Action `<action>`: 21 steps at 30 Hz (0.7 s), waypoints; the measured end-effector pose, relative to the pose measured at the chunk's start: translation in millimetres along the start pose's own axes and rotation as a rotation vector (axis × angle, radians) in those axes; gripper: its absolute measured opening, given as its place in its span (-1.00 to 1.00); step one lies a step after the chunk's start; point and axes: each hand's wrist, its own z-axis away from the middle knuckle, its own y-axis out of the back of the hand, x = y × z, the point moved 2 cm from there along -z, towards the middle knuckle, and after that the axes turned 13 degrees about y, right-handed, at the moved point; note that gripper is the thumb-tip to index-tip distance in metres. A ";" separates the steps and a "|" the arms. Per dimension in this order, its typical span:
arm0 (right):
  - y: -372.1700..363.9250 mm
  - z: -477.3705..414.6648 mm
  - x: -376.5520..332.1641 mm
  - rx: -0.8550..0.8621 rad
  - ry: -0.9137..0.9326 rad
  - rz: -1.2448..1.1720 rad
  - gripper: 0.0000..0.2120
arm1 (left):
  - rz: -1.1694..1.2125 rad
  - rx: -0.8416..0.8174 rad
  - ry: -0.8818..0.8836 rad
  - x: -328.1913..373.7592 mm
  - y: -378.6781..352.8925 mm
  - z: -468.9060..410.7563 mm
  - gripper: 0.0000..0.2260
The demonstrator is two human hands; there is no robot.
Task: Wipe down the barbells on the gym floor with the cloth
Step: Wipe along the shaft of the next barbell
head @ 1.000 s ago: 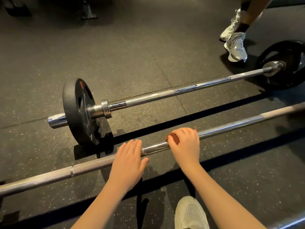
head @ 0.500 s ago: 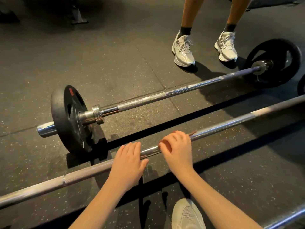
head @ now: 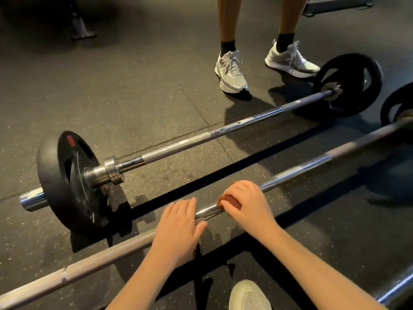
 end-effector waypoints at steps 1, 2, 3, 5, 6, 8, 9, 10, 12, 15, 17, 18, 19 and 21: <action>8.9 -3.7 11.0 -0.032 -0.027 0.006 -0.72 | 0.009 0.005 -0.023 1.5 -0.8 -3.4 -0.44; 16.7 -7.7 21.8 -0.040 -0.086 0.009 -0.72 | 0.015 0.000 -0.037 4.2 0.4 -7.5 -0.44; 21.5 -10.0 29.1 -0.023 -0.151 0.015 -0.72 | 0.010 -0.005 -0.044 8.1 1.6 -10.4 -0.43; 20.5 -11.0 30.5 0.040 -0.261 0.055 -0.78 | 0.029 -0.080 -0.041 17.7 6.7 -18.4 -0.33; 15.3 -8.7 26.3 0.062 -0.290 0.087 -0.80 | 0.038 -0.118 -0.036 20.5 5.6 -24.3 -0.26; 7.0 0.1 15.5 0.089 -0.256 0.059 -0.80 | 0.040 -0.098 -0.045 23.5 2.8 -29.1 -0.26; 8.6 3.7 13.9 0.079 -0.203 0.024 -0.75 | 0.038 -0.104 -0.053 24.0 1.3 -27.8 -0.33; 12.7 5.0 17.7 0.049 -0.148 -0.001 -0.69 | 0.028 -0.102 -0.060 23.2 -3.2 -27.1 -0.41; 23.5 0.3 36.9 -0.023 -0.109 0.018 -0.67 | 0.026 -0.098 -0.078 22.7 -6.7 -26.6 -0.50; 33.5 -10.2 68.6 -0.025 -0.258 0.081 -0.72 | 0.038 -0.075 -0.092 22.4 -2.9 -26.4 -0.52; 29.2 -8.8 62.8 0.035 -0.350 0.123 -0.73 | 0.026 -0.051 -0.082 21.6 -3.6 -27.0 -0.51; 23.4 -5.1 54.3 0.059 -0.363 0.117 -0.76 | 0.032 -0.053 -0.066 21.2 -3.9 -26.3 -0.49; 19.7 -0.8 44.1 0.076 -0.356 0.089 -0.80 | 0.044 -0.057 -0.060 21.6 -4.4 -25.6 -0.45; 17.2 6.4 33.6 0.061 -0.284 0.023 -0.82 | 0.065 -0.085 -0.063 22.5 -5.5 -25.9 -0.35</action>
